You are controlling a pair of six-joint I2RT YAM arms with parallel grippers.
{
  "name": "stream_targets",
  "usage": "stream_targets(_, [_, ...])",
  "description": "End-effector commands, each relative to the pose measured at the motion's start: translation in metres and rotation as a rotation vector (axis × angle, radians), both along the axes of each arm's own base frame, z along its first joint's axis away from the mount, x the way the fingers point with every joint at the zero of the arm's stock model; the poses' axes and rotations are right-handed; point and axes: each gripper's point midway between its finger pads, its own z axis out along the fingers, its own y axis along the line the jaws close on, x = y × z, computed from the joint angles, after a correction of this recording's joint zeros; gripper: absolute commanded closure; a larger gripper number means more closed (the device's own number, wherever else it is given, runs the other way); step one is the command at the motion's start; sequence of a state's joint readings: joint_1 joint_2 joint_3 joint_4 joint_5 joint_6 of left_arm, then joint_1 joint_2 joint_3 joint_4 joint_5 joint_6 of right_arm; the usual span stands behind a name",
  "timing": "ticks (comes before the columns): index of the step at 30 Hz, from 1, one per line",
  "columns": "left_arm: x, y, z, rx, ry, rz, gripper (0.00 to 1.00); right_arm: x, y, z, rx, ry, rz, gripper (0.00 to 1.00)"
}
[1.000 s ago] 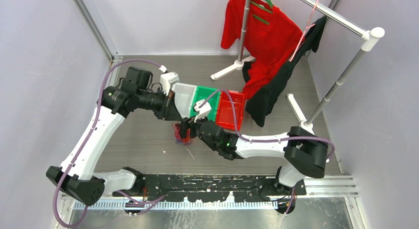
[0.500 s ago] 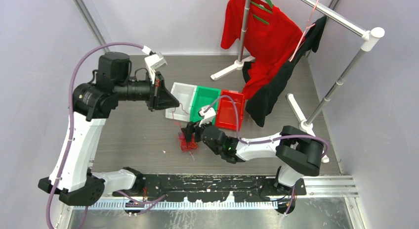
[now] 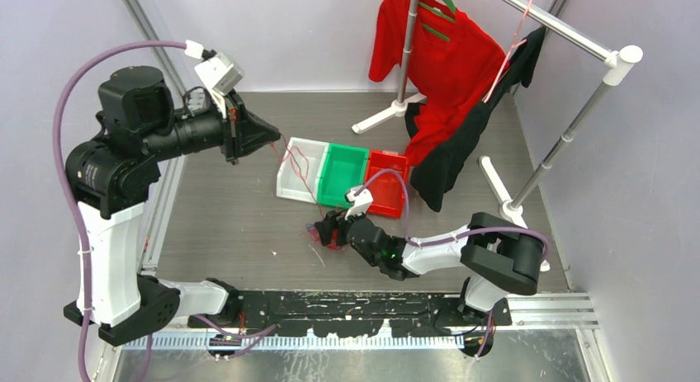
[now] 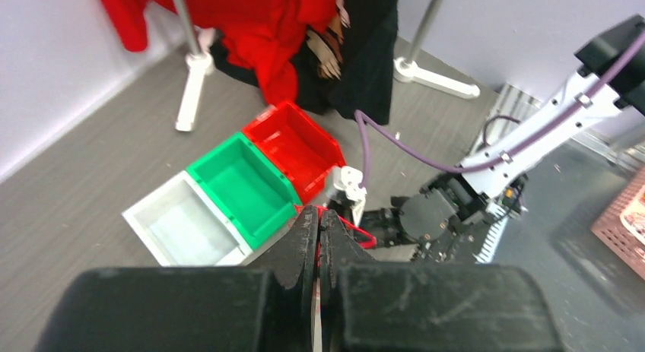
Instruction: Untangle the cables
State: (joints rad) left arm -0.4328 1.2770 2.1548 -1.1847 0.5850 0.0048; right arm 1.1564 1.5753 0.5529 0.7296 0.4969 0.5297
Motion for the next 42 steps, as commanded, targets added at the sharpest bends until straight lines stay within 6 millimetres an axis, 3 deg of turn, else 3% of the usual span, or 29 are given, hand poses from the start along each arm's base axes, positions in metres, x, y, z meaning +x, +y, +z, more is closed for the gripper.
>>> stream_targets(1, [0.015, 0.012, 0.037, -0.023, -0.163, 0.098, 1.0, 0.003, -0.002, 0.02, 0.084, -0.016, -0.031, 0.26])
stream_targets(8, [0.025, 0.039, 0.1, -0.105, -0.392, 0.276, 1.0, -0.005, 0.001, 0.014, 0.087, 0.003, 0.005, 0.25])
stream_targets(20, [0.016, 0.065, 0.168, -0.244, -0.592, 0.403, 1.0, -0.026, 0.002, -0.013, 0.025, 0.033, 0.038, 0.25])
stream_targets(21, [0.001, 0.073, 0.18, -0.276, -0.633, 0.415, 1.0, -0.027, 0.001, -0.015, 0.02, 0.034, 0.037, 0.25])
stream_targets(27, [-0.01, 0.1, 0.216, -0.351, -0.758, 0.532, 1.0, -0.03, -0.007, -0.025, 0.005, 0.05, 0.019, 0.25])
stream_targets(34, [-0.039, 0.149, 0.281, -0.484, -1.02, 0.727, 1.0, -0.036, -0.009, -0.034, -0.013, 0.063, 0.024, 0.25])
stream_targets(40, [-0.061, 0.168, 0.309, -0.568, -1.133, 0.788, 1.0, -0.04, -0.011, -0.037, -0.03, 0.061, 0.02, 0.24])
stream_targets(42, [-0.06, 0.164, 0.308, -0.561, -1.131, 0.768, 1.0, -0.041, -0.012, -0.038, -0.031, 0.063, 0.019, 0.24])
